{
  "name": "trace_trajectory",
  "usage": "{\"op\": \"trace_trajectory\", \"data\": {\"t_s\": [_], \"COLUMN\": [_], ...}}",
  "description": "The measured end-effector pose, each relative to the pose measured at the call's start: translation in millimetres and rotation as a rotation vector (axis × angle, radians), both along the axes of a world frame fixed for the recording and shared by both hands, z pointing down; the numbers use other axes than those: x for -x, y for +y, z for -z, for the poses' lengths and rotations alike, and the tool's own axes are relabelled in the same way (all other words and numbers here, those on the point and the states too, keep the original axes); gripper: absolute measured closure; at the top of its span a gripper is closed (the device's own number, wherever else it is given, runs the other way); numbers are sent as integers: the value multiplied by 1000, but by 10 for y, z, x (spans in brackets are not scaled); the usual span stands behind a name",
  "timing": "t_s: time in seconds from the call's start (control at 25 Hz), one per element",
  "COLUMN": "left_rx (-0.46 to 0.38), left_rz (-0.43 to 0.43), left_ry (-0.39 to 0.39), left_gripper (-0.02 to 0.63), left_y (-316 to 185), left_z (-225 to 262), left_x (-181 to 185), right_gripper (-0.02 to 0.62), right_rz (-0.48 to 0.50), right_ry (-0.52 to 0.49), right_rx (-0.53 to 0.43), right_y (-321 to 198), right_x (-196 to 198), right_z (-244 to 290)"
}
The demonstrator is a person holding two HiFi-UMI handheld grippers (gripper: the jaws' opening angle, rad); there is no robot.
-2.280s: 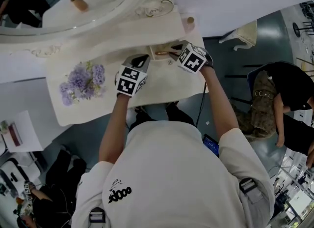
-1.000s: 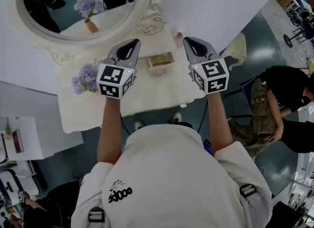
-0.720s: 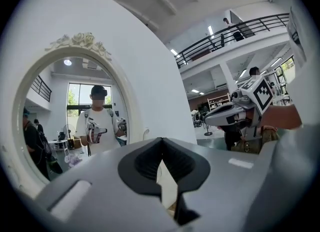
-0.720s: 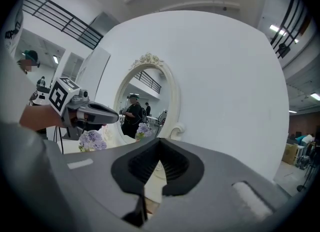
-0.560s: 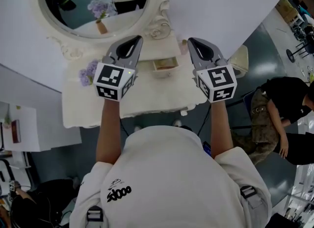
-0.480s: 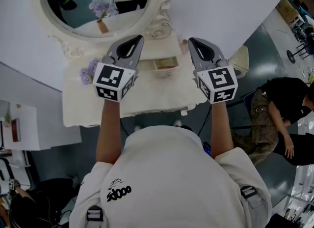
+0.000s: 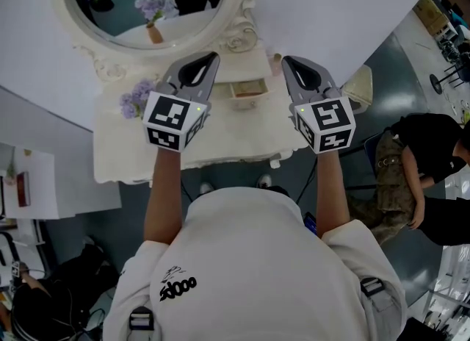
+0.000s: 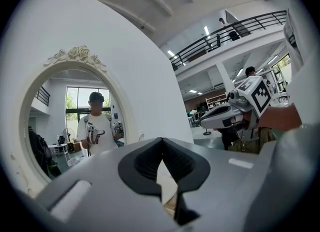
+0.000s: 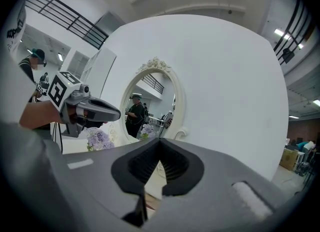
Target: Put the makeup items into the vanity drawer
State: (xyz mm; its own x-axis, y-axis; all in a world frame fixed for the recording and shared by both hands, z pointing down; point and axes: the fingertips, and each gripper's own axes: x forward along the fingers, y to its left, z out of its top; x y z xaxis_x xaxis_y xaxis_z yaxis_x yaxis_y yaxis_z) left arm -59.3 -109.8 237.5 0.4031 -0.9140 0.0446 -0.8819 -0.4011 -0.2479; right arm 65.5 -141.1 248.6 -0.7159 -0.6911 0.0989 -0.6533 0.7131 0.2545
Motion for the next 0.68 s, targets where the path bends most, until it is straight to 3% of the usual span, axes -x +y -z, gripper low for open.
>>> {"op": "trace_trajectory", "data": {"t_s": [0.68], "left_rx": [53], "left_rz": [-12], "left_ry": [11], "left_gripper": [589], "left_y": [-22], "left_z": [-164], "left_x": [-73], "right_gripper": [594], "right_rz": [2], "right_ry": [7], "right_rx": [31], "right_y": [-8], "right_x": [-26], "right_z": [-132]}}
